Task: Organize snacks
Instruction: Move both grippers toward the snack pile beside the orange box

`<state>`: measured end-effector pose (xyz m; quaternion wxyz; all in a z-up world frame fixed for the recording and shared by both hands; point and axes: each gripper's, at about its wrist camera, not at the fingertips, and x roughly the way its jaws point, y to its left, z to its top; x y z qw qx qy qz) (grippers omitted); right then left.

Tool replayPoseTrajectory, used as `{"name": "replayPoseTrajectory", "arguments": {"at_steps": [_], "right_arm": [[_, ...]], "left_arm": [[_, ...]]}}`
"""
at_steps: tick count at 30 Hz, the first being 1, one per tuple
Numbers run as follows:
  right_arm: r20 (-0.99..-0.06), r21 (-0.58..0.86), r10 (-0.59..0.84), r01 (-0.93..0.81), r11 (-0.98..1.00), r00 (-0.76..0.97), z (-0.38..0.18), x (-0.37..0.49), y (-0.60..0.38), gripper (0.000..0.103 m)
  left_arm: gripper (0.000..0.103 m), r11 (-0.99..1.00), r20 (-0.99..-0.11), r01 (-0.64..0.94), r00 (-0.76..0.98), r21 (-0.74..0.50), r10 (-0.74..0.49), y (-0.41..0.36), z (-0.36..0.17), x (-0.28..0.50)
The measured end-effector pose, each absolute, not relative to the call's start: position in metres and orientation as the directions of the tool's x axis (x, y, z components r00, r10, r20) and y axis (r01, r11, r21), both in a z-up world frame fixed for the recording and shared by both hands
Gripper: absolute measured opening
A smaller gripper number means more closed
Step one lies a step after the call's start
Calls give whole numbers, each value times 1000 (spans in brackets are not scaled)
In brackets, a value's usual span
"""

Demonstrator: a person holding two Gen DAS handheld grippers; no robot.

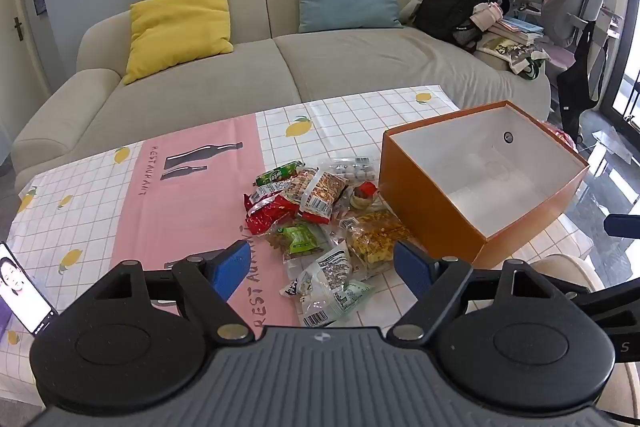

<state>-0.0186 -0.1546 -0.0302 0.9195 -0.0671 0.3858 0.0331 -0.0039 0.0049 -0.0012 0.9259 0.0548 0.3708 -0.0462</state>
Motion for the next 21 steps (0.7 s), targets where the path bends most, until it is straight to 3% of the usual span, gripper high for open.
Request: {"name": "replayPoseTrajectory", "arguments": {"at_steps": [21], "right_arm": [[-723,-96,9,-113,989,691,-31,-18,-153,100]], "left_arm": [[95,987,-710,154,700,49,-74,4,0,-3]]}}
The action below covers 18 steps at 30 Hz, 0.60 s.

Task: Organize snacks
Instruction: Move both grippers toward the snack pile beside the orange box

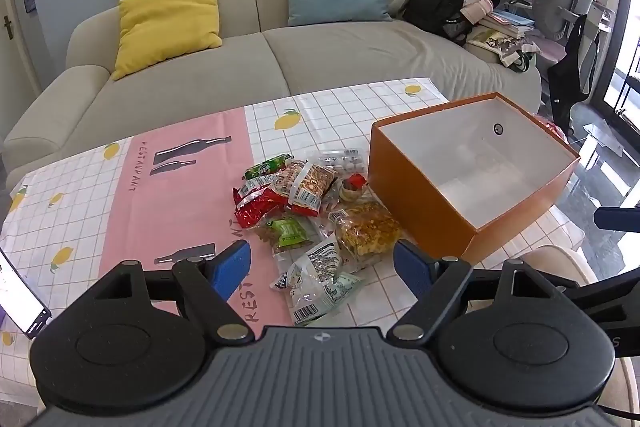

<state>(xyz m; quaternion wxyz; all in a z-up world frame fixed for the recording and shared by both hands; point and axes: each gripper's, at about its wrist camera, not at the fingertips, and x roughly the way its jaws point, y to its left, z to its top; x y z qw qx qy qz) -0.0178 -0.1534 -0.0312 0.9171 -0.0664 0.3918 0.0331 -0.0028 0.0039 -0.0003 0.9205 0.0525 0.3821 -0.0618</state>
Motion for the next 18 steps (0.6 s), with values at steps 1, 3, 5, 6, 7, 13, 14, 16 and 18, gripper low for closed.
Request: {"name": "replayPoseTrajectory", "arguments": {"at_steps": [1,3,5,6,7,13,14,16,18], "right_arm": [[-724,-95,10,-115,989,690,-32,-17,-154,100],[-723,-96,11,-116,989,691,-33,-17,-154,100],[-723,-96,12,-117,988,690,-33,-18,-154,100],[-724,-97,10,-115,989,690,-33,-17,-154,100],[-723,-97,9,-115,989,690,-33,-17,-154,100],[-725,-98,9,-116,988,689,-32,-17,-153,100],[-725,-98,9,-116,988,689,-33,-19,-153,100],[-726,-100,10,-120,988,688,-33,-18,-151,100],[-726,-100,10,-119,988,688,-33,-18,-151,100]], "left_arm": [[95,987,-709,155,701,49,-75,4,0,-3],[95,987,-710,154,701,50,-74,4,0,-3],[95,987,-709,155,701,49,-74,4,0,-3],[95,987,-710,154,701,49,-74,4,0,-3],[95,987,-710,154,700,49,-74,4,0,-3],[95,987,-710,154,700,50,-74,3,-1,-3],[95,987,-710,155,700,49,-75,3,-1,-3],[95,987,-710,155,701,51,-74,2,-1,-3],[95,987,-710,156,700,50,-75,2,-2,-4]]}}
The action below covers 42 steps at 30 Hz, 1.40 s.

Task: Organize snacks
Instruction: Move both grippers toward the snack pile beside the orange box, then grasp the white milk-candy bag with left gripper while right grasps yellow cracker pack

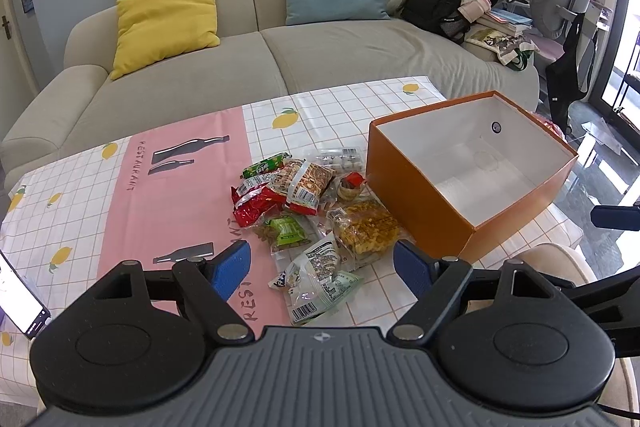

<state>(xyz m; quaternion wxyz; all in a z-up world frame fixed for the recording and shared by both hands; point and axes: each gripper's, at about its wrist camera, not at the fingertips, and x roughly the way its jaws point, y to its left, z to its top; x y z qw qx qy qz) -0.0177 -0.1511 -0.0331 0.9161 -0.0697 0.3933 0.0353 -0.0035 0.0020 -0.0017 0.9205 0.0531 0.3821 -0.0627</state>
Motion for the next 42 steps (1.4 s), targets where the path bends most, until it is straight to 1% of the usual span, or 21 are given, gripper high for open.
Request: {"name": "replayPoseTrajectory", "arguments": {"at_steps": [8,13,14,15,17,19,20,22,24,26,28,30,31,36,42], "right_arm": [[-724,-83,25,-123,989,690,-34,-17,-150,100],[-692,-78,54,-149,986,720,-37,-12,-145,99],[-684,-72,68,-161,984,726,-38,-10,-143,98],[-681,-65,81,-170,983,728,-38,-8,-142,95],[-680,-47,105,-186,981,725,-40,-1,-139,84],[-679,-28,127,-199,980,723,-42,6,-133,80],[-676,-17,142,-208,978,723,-43,10,-130,79],[-675,-6,163,-226,974,719,-48,16,-124,74],[-679,3,183,-246,969,711,-54,23,-117,72],[-685,0,196,-269,963,701,-62,31,-109,67],[-695,-18,202,-297,955,690,-70,39,-101,65],[-705,-43,203,-327,944,679,-80,45,-95,64],[-711,-57,202,-342,938,673,-85,48,-91,61],[-737,-108,195,-398,911,647,-106,63,-81,56],[-770,-148,170,-432,890,615,-129,85,-75,54]], "left_arm": [[95,984,-724,176,684,40,-93,4,-9,-5],[85,981,-738,195,661,-6,-136,20,-13,2],[84,981,-740,193,657,-16,-142,23,-14,4],[80,981,-744,194,651,-26,-149,27,-15,6],[74,979,-753,197,637,-47,-164,34,-19,11],[64,978,-762,198,623,-64,-176,42,-23,15],[64,977,-768,200,614,-74,-183,46,-26,17],[64,973,-778,206,593,-104,-208,54,-32,22],[65,967,-789,217,566,-134,-236,59,-39,27],[70,967,-803,204,544,-154,-243,64,-48,33],[76,967,-818,177,519,-182,-249,68,-57,40],[78,965,-833,142,489,-219,-261,71,-67,48],[79,964,-840,119,472,-239,-267,72,-72,53],[83,952,-858,37,425,-303,-290,70,-93,74],[83,942,-880,-31,368,-334,-299,62,-114,99]]}}
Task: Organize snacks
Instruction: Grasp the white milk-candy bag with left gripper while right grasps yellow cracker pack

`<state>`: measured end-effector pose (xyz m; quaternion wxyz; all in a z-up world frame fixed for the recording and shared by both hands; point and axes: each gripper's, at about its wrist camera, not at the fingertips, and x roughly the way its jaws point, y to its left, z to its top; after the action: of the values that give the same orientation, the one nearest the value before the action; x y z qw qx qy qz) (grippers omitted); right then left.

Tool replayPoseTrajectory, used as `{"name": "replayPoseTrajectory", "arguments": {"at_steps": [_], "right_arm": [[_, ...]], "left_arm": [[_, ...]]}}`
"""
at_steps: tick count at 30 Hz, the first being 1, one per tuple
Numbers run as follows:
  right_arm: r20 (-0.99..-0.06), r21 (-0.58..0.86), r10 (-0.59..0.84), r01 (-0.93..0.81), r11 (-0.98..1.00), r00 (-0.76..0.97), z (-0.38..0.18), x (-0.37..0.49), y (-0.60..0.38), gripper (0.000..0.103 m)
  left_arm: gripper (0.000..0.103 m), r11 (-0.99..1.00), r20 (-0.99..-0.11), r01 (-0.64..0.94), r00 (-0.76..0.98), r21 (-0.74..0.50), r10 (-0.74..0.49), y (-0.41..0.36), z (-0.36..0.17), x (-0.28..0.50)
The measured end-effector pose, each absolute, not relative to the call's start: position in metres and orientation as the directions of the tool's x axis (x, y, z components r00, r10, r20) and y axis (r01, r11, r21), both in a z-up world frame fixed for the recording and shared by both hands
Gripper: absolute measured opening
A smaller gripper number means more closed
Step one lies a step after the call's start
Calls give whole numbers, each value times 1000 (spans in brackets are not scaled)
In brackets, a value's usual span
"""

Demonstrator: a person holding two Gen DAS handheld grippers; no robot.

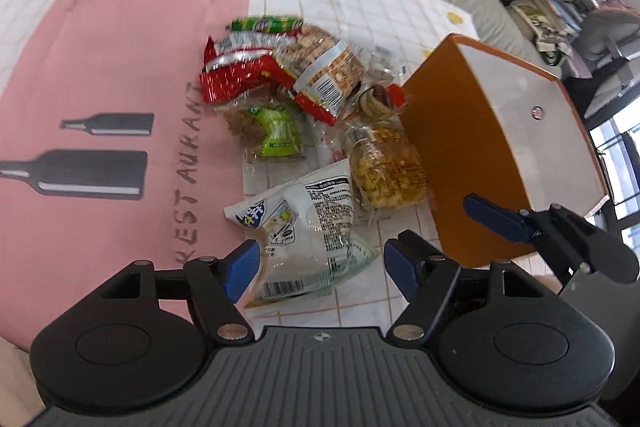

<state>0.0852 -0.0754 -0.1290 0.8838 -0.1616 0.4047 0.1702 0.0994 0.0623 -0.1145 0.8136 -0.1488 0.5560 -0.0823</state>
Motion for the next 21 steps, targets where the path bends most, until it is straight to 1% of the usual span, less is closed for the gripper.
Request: {"name": "replayPoseTrajectory", "arguments": {"at_steps": [3,9,12,14,16,17,20,21], "right_arm": [[-779,-161,161,-441,883,606,-138,92,-73,54],[-779,-208,147,-471,857,610,-153,104,-63,54],[-778,-230,141,-486,843,613,-160,108,-58,55],[-779,-228,146,-493,840,610,-163,110,-57,60],[-778,-228,151,-499,836,610,-164,113,-56,62],[-777,-233,152,-502,833,611,-166,115,-54,65],[-783,-246,139,-507,826,607,-171,121,-50,66],[-785,-247,138,-508,825,605,-174,124,-49,66]], "left_arm": [[83,939,-895,-75,336,-337,-294,62,-126,110],[83,946,-923,-124,290,-299,-254,59,-144,124],[83,939,-921,-133,282,-316,-269,62,-149,127],[75,937,-915,-123,290,-326,-280,64,-149,126],[62,942,-914,-105,296,-319,-276,65,-147,125],[58,948,-917,-98,300,-302,-261,67,-145,125],[53,956,-922,-97,307,-275,-235,75,-144,123],[53,959,-924,-101,309,-265,-223,78,-143,122]]}}
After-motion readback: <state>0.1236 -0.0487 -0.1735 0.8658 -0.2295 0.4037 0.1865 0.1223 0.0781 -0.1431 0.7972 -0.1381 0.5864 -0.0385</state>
